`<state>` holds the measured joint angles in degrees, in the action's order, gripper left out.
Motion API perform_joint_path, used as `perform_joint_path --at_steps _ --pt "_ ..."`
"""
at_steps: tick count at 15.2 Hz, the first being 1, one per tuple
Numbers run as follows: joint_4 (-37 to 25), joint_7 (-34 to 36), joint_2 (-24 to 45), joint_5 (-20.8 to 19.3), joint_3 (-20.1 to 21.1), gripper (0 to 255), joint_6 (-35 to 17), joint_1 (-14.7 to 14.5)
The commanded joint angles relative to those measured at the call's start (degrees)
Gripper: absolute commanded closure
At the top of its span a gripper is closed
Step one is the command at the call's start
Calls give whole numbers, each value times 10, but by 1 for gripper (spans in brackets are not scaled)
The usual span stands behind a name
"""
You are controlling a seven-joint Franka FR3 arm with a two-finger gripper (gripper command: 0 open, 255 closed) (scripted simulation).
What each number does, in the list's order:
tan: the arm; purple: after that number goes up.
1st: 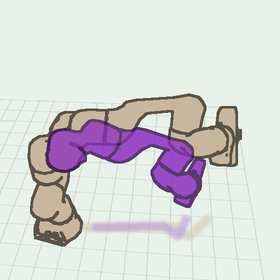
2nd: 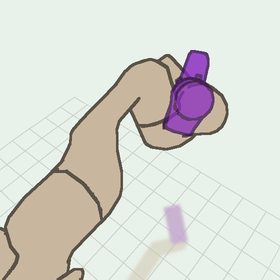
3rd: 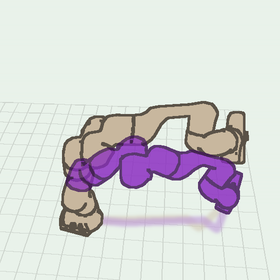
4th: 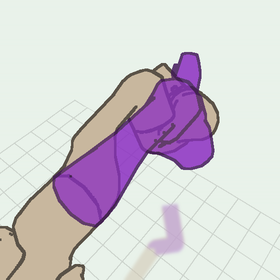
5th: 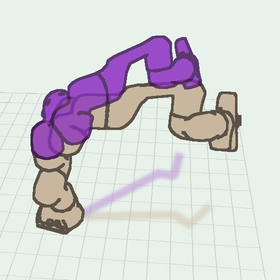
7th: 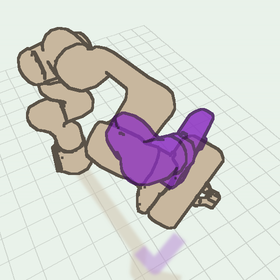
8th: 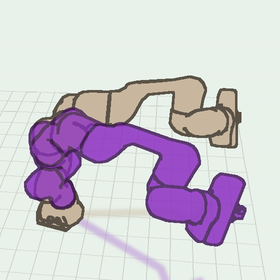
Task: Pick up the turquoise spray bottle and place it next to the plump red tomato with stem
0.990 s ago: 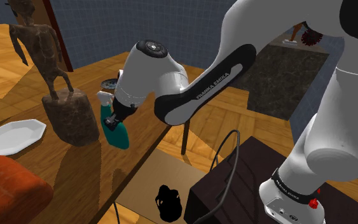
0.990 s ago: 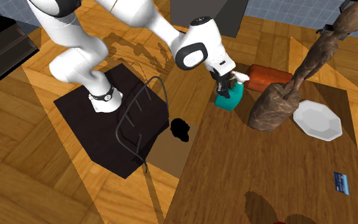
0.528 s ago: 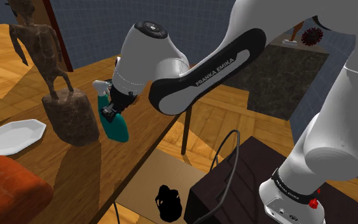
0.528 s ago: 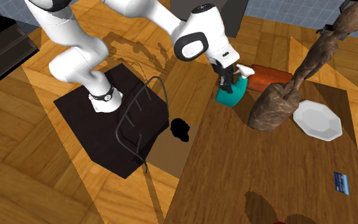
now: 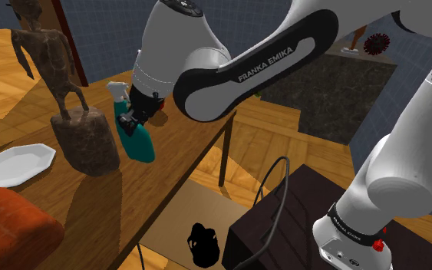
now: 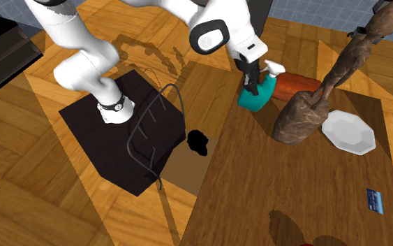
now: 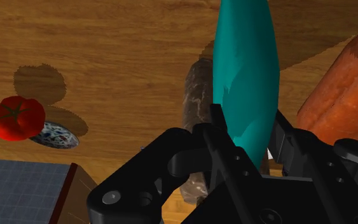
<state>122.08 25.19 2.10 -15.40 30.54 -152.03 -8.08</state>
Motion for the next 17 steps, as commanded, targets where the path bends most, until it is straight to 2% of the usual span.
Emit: perform_joint_path --at_steps 1,17 --pt "-7 -12 -8 14 1 255 13 1" --pt "-87 -69 -51 80 0 255 127 0"
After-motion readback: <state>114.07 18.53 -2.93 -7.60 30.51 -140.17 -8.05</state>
